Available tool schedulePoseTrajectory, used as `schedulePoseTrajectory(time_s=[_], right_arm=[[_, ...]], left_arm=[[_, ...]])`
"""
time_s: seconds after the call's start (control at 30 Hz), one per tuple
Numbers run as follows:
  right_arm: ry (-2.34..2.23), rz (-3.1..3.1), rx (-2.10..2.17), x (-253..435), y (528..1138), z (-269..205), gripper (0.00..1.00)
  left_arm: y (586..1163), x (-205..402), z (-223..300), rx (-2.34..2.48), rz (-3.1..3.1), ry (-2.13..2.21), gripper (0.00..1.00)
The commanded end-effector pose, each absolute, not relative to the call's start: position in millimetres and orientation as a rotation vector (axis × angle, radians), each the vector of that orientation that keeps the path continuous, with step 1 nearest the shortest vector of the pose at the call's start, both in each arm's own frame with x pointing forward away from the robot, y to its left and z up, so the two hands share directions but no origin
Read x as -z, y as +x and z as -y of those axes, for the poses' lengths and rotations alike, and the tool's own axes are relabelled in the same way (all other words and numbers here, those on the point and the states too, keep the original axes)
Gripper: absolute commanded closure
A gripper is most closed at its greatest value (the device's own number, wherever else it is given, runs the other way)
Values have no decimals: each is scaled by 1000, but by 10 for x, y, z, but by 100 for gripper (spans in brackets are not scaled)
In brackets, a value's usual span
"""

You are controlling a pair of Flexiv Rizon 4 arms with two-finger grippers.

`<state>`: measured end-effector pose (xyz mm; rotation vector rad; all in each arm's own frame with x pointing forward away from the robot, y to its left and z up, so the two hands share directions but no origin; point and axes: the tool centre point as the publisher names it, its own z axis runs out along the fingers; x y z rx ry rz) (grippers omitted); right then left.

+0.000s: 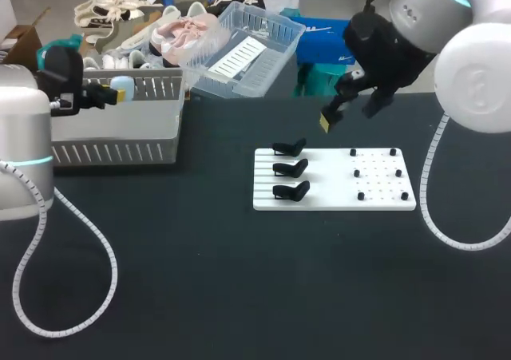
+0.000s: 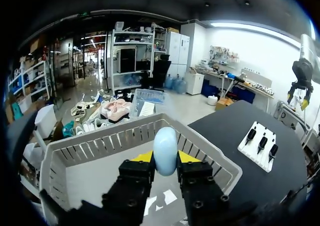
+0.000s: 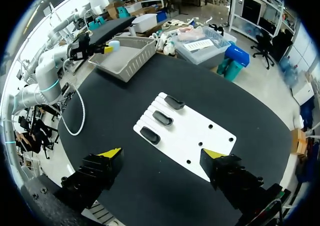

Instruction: Pick up each earbud case from the left stands, insert the matching earbuds, close the lid, and place the case in the box.

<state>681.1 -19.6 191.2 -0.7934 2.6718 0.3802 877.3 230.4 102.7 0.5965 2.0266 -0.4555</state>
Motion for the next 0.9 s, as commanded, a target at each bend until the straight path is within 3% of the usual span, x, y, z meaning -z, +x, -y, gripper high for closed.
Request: schedulePoseTrajectory(time_s=[0.03, 0.33, 0.9], right_arm=[[-794, -2668, -382, -1910, 6799, 207, 0], [-794, -2668, -382, -1910, 6799, 207, 0], [-794, -2668, -382, -1910, 6799, 207, 0]], left_arm=[[8818, -1006, -2312, 468, -2009, 632, 0], [8430, -1401, -2003, 520, -1824, 780, 0], [7562, -1848, -905, 797, -1519, 1050, 0]])
